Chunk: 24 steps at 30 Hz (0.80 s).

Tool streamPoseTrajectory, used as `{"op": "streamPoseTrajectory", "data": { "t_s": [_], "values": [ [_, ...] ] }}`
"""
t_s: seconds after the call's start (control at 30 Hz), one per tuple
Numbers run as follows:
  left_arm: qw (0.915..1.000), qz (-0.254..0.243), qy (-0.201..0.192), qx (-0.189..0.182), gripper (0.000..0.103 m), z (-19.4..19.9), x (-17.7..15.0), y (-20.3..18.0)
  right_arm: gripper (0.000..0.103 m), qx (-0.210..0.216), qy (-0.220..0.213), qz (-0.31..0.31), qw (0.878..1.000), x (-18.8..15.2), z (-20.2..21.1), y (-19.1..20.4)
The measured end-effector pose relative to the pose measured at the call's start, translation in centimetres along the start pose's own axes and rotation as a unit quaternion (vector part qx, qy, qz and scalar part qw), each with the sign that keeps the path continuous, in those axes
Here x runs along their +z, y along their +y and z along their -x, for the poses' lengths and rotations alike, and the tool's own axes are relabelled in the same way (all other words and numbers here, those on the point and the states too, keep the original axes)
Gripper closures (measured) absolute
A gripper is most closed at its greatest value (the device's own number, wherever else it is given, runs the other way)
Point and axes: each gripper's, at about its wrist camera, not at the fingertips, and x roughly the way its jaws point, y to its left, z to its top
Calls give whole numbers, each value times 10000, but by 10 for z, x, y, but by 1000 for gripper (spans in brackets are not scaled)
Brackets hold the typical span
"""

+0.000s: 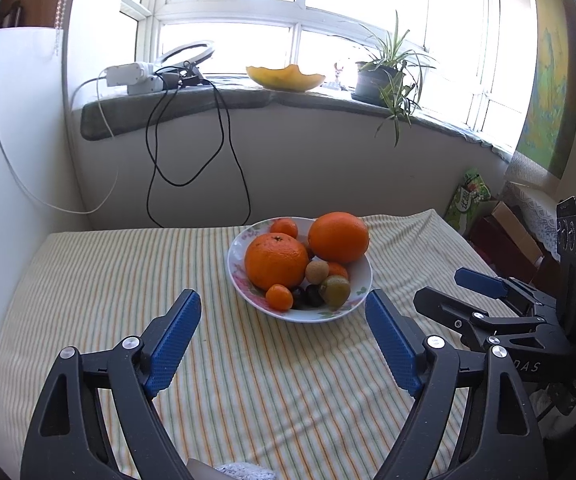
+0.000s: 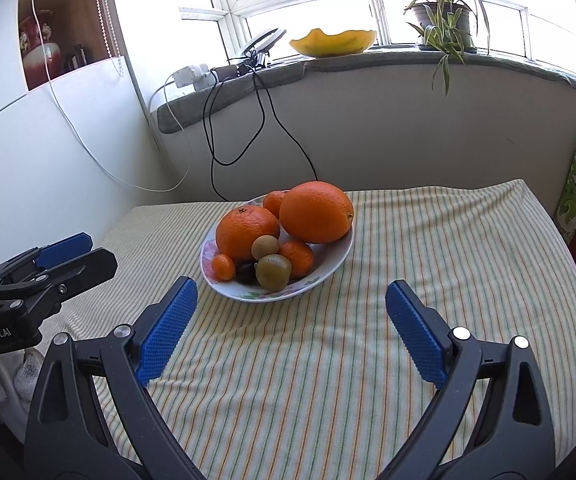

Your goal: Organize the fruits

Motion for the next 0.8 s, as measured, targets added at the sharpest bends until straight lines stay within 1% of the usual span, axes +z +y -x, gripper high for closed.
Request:
{"op": "streamPoseTrajectory", "data": {
  "t_s": [0.53,0.8],
  "values": [
    [9999,-85,-57,9,18,4,-3,-4,6,32,59,-23,10000,-4,-2,1],
    [9998,-142,-138,-50,18,4,-4,-5,6,20,83,-34,10000,-5,-2,-1]
  ]
}}
